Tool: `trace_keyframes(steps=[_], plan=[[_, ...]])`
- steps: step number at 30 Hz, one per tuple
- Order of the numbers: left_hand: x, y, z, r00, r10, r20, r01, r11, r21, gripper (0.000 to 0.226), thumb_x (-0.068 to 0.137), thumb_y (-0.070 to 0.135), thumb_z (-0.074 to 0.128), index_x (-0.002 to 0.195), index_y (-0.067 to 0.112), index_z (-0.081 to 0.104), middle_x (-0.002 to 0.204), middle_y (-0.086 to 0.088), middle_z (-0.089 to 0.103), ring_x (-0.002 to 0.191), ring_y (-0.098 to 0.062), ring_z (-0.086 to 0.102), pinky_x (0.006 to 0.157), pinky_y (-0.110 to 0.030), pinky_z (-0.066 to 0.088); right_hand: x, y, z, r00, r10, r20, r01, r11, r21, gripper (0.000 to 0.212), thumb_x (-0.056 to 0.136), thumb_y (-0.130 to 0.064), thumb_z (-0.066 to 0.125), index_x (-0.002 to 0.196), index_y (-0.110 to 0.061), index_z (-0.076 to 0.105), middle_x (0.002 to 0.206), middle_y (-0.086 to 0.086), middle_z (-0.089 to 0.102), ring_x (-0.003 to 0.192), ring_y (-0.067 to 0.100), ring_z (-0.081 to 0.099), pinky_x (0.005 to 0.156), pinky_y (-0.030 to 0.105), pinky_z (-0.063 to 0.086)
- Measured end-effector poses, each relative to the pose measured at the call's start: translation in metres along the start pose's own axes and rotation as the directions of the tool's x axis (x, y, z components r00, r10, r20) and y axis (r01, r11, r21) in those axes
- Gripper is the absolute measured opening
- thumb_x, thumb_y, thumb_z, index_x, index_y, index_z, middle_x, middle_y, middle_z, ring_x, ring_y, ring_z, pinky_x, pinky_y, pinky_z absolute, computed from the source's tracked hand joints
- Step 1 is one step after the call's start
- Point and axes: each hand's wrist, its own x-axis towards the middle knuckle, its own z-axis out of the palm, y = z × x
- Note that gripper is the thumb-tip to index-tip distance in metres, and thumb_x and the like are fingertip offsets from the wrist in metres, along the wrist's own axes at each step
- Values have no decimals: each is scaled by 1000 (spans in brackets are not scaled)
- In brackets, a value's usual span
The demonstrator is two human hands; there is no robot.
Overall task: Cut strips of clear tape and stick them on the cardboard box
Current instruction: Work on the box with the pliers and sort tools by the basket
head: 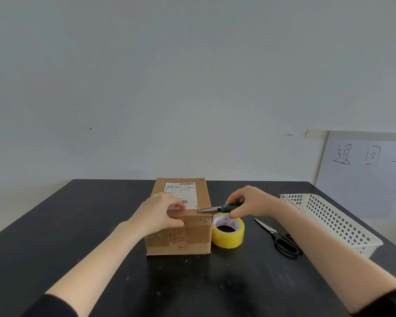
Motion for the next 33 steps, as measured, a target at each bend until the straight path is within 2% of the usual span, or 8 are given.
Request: trace_keyframes(steps=[6, 8, 10, 15, 17, 20, 22, 33], plan=[[1, 0, -2, 1000, 3, 15, -3, 1000, 17, 43, 77, 48, 73, 118, 37, 64, 131, 16, 56, 123, -6, 46, 100, -32, 40, 9, -12, -15, 1000, -27, 12, 28, 995, -101, 22, 75, -26, 73, 96, -20, 75, 74, -2, 59, 63, 9, 46, 58, 22, 36], [1, 0, -2, 1000, 5, 13, -6, 1000, 19, 43, 78, 48, 72, 118, 37, 64, 130, 16, 56, 122, -6, 46, 99, -30, 40, 10, -11, -13, 1000, -24, 6, 24, 996, -86, 22, 75, -26, 73, 96, -20, 75, 80, 7, 64, 66, 11, 47, 60, 24, 37], [1, 0, -2, 1000, 9, 12, -10, 1000, 19, 44, 77, 48, 73, 119, 37, 64, 130, 16, 56, 122, -6, 46, 98, -30, 40, 11, -9, -11, 999, -31, -9, 31, 998, -61, 22, 74, -27, 73, 95, -20, 76, 94, 15, 68, 72, 13, 49, 64, 27, 40], [2, -1, -1, 1000, 7, 13, -7, 1000, 21, 44, 77, 48, 73, 119, 37, 63, 129, 16, 57, 122, -6, 47, 100, -31, 40, 9, -6, -8, 999, -37, -16, 37, 999, -16, 23, 75, -27, 73, 96, -20, 77, 100, 14, 69, 77, 14, 53, 69, 28, 43], [1, -2, 0, 1000, 7, 7, -7, 1000, 14, 44, 77, 48, 73, 119, 36, 64, 128, 16, 58, 121, -6, 48, 99, -31, 40, 7, -5, -6, 1000, -27, -15, 27, 1000, 2, 21, 75, -27, 73, 95, -20, 77, 95, 12, 70, 76, 12, 54, 70, 27, 44], [1, -3, 1, 1000, 6, -1, -6, 1000, 8, 45, 77, 49, 74, 118, 36, 64, 127, 17, 58, 119, -6, 48, 95, -28, 40, 9, -8, 2, 999, -6, -40, 9, 997, 82, 15, 78, -27, 70, 91, -23, 77, 72, 6, 64, 68, 8, 53, 68, 23, 45], [0, -2, 1, 1000, 12, -2, -12, 1000, 8, 45, 77, 49, 73, 119, 37, 64, 126, 17, 58, 117, -5, 49, 93, -26, 39, 14, -14, 7, 999, -13, -37, 17, 993, 117, 15, 78, -27, 70, 90, -24, 77, 65, 1, 61, 65, 7, 52, 69, 24, 47], [-2, -3, 0, 1000, 24, -7, -24, 1000, 10, 46, 78, 48, 72, 122, 36, 63, 129, 16, 57, 118, -5, 48, 94, -27, 40, 26, -18, 5, 999, -31, -36, 35, 995, 92, 17, 78, -28, 71, 94, -24, 76, 85, 15, 71, 69, 10, 56, 72, 28, 50]])
